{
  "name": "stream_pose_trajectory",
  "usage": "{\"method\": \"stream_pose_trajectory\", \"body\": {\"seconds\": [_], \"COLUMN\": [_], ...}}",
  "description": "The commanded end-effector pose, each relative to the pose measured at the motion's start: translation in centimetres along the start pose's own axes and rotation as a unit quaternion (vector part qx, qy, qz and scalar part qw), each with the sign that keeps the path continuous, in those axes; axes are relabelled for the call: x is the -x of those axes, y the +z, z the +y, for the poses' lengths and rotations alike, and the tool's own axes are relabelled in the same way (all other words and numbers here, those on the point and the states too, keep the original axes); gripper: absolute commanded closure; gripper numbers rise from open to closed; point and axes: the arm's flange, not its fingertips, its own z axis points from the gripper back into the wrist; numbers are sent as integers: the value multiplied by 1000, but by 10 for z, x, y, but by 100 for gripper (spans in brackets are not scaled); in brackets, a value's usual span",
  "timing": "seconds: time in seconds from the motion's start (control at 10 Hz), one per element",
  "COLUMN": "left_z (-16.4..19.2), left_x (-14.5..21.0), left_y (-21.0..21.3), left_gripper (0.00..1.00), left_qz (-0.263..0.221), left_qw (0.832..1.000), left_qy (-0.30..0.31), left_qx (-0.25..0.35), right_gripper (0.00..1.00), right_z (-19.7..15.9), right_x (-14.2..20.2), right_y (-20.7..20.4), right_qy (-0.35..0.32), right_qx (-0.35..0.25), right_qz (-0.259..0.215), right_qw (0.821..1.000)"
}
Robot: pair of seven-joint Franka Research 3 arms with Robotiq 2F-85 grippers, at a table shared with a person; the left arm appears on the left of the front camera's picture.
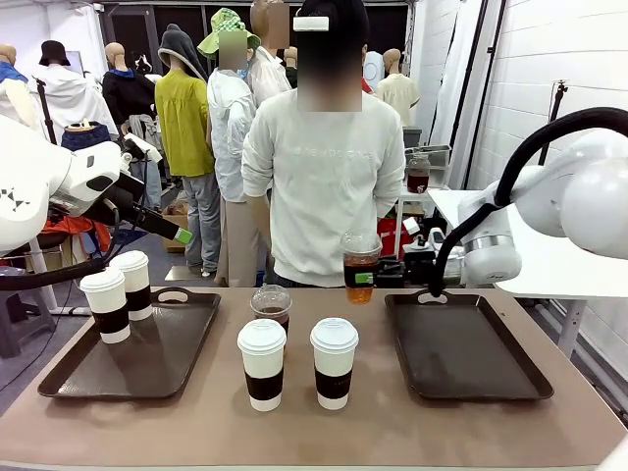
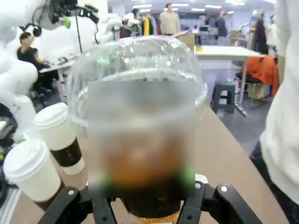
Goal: Distribute the coffee onto the tray.
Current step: Pick up one iced Americano and place it on the right Handle tray.
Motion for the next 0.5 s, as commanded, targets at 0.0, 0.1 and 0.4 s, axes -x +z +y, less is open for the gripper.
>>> {"method": "stream_pose_trajectory", "body": {"seconds": [0.0,0.1,0.4], "left_z": [0,0,0], "left_x": [0,0,0], "left_y": [0,0,0], "left_gripper": [0,0,0], "left_qz": [-4,-4,-4], "left_qw": [1000,1000,1000], "left_qy": [3,3,3], "left_qx": [10,10,10], "right_gripper": [40,40,40], "right_z": [7,9,12], "right_x": [-7,-9,-10], "right_y": [23,44,94], "right_qy": [-4,4,15], "right_qx": [17,20,59], "right_qz": [14,18,5], "right_qw": [1000,1000,998]}}
